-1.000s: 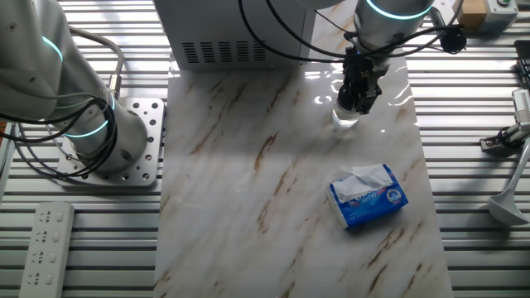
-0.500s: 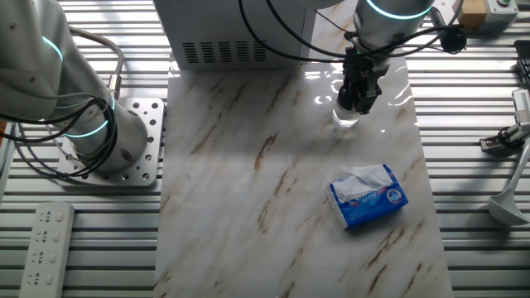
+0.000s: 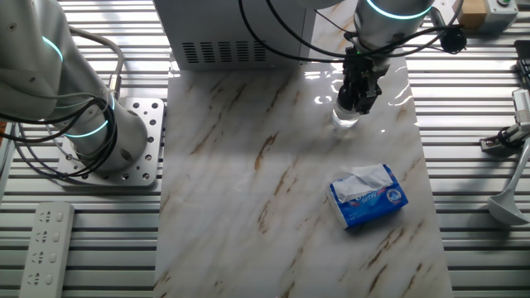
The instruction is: Unscrew the lid from the jar
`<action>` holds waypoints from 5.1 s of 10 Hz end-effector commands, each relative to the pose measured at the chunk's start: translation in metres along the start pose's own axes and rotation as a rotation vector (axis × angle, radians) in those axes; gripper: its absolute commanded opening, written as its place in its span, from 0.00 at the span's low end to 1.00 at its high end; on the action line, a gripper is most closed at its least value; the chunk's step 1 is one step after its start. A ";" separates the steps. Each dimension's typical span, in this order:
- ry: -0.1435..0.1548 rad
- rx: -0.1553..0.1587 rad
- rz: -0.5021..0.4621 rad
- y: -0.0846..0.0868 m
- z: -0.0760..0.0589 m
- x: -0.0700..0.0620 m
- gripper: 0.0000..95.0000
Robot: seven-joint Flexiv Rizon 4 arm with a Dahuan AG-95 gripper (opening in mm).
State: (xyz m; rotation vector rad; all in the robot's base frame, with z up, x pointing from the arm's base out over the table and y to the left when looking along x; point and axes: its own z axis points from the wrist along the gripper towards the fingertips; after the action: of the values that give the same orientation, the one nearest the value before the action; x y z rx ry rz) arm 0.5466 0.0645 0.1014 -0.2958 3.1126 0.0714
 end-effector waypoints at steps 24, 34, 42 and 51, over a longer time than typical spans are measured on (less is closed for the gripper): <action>0.011 0.022 -0.304 0.000 0.000 0.000 0.60; 0.007 0.020 -0.430 0.000 0.000 0.001 0.60; 0.021 0.019 -0.418 0.000 0.001 0.001 0.60; 0.059 0.013 -0.405 0.000 0.000 -0.001 0.60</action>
State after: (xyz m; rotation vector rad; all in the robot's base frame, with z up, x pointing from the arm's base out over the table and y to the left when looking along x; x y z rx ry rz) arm 0.5468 0.0645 0.1014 -0.9283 3.0339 0.0306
